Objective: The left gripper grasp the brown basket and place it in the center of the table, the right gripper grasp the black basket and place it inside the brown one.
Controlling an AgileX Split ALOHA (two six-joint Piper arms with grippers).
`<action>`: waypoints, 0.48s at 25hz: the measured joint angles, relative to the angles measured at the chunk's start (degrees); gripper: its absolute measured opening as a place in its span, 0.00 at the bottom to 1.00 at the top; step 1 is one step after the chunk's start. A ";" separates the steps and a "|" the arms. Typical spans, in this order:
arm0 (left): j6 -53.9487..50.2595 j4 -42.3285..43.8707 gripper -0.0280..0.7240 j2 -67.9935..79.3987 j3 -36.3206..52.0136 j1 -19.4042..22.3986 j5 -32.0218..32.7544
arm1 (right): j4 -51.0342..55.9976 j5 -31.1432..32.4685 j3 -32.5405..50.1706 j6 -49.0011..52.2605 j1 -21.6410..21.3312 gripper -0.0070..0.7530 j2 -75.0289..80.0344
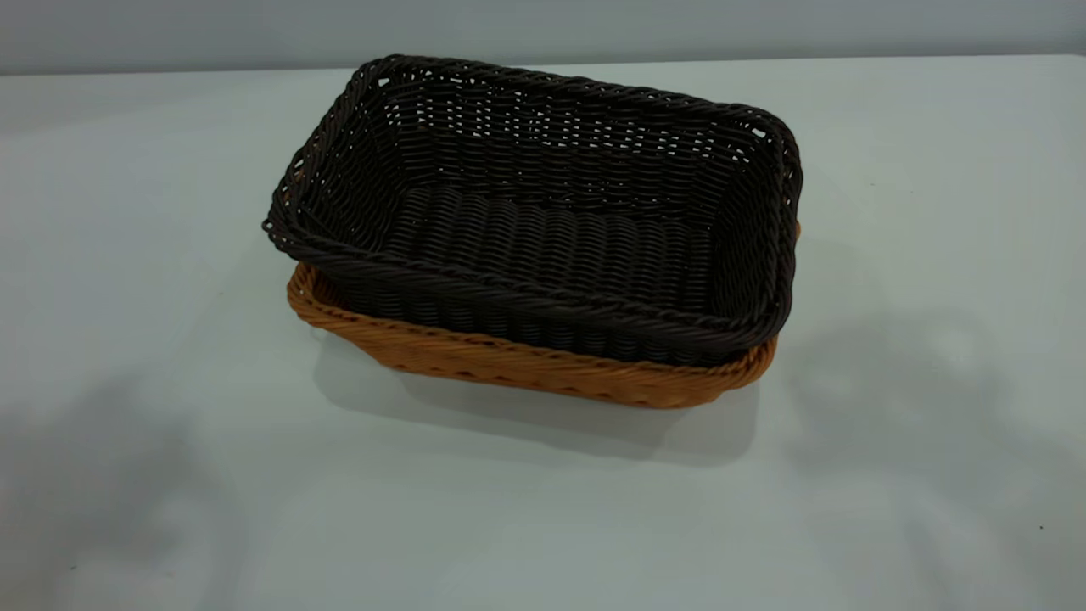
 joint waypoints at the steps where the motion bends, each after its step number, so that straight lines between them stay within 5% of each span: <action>1: -1.40 0.83 0.60 -0.06 0.27 0.00 0.00 | -0.22 0.07 0.67 0.00 0.00 0.64 -2.14; 12: -12.79 2.34 0.60 -4.52 21.80 0.00 0.00 | -12.61 -1.19 27.39 2.75 0.00 0.64 -26.83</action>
